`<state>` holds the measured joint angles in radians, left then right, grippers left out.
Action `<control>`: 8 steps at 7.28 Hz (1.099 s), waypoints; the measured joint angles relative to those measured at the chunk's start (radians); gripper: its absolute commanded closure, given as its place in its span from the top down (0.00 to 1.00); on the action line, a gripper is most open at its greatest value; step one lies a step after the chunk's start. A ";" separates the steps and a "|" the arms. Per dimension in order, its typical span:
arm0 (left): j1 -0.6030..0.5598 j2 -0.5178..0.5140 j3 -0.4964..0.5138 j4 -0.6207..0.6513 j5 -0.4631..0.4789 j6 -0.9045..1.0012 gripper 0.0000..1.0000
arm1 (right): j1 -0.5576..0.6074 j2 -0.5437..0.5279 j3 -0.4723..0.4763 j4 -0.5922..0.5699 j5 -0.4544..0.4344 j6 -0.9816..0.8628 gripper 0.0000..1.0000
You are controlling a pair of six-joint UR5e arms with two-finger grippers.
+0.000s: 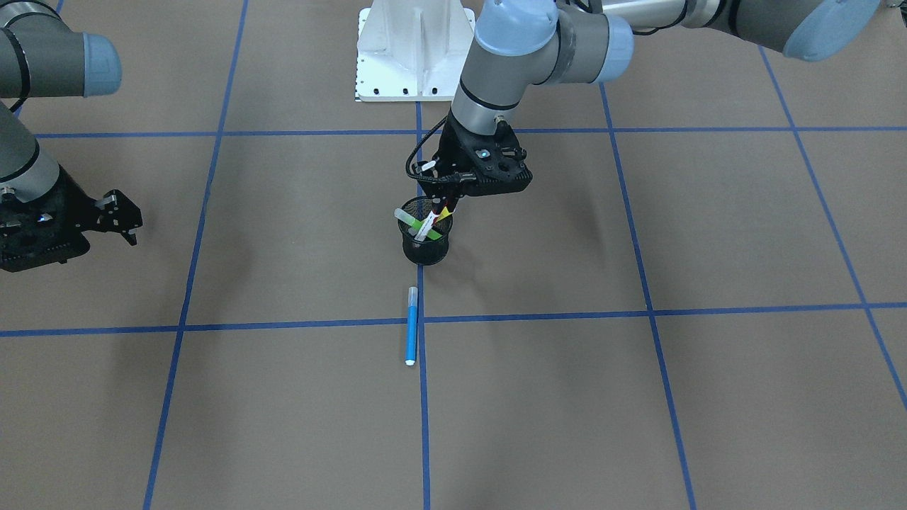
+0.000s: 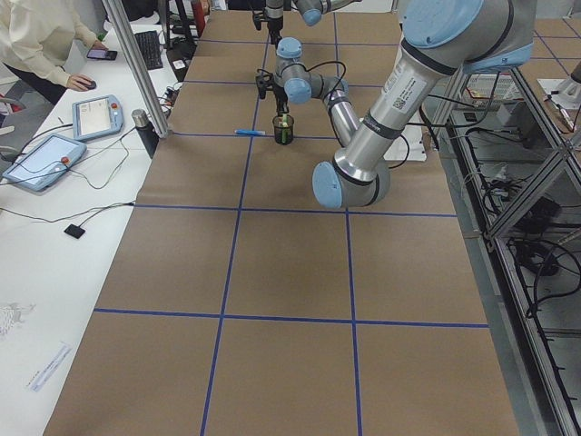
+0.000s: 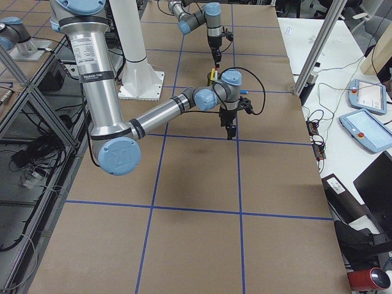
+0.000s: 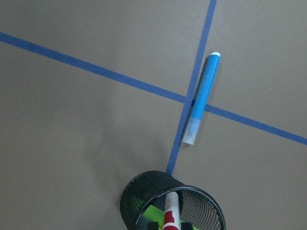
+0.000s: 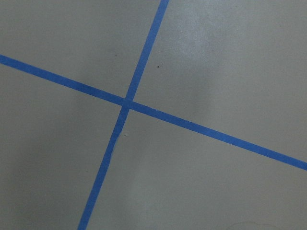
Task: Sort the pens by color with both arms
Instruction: 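Grasp the red-capped white marker with the left gripper and lift it, then set the red-capped marker down beside the blue highlighter with the left gripper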
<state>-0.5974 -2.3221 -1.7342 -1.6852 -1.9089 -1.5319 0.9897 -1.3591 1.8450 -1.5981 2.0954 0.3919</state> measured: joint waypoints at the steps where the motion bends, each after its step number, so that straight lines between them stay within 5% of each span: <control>1: -0.022 -0.009 -0.044 0.039 -0.002 0.018 0.00 | 0.003 0.000 -0.001 0.000 0.000 -0.001 0.99; 3: -0.076 -0.026 -0.083 0.075 0.020 0.059 0.00 | 0.005 0.002 -0.002 0.000 0.000 -0.002 0.99; 5: -0.102 -0.037 -0.048 0.029 0.168 0.067 0.00 | 0.007 0.002 -0.002 0.000 0.000 -0.002 0.99; 8: -0.069 -0.080 0.158 -0.154 0.419 0.008 0.00 | 0.006 0.001 -0.002 -0.002 0.000 -0.001 0.99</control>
<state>-0.6664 -2.4017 -1.5760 -1.8391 -1.4895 -1.5239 0.9962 -1.3582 1.8433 -1.5998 2.0954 0.3906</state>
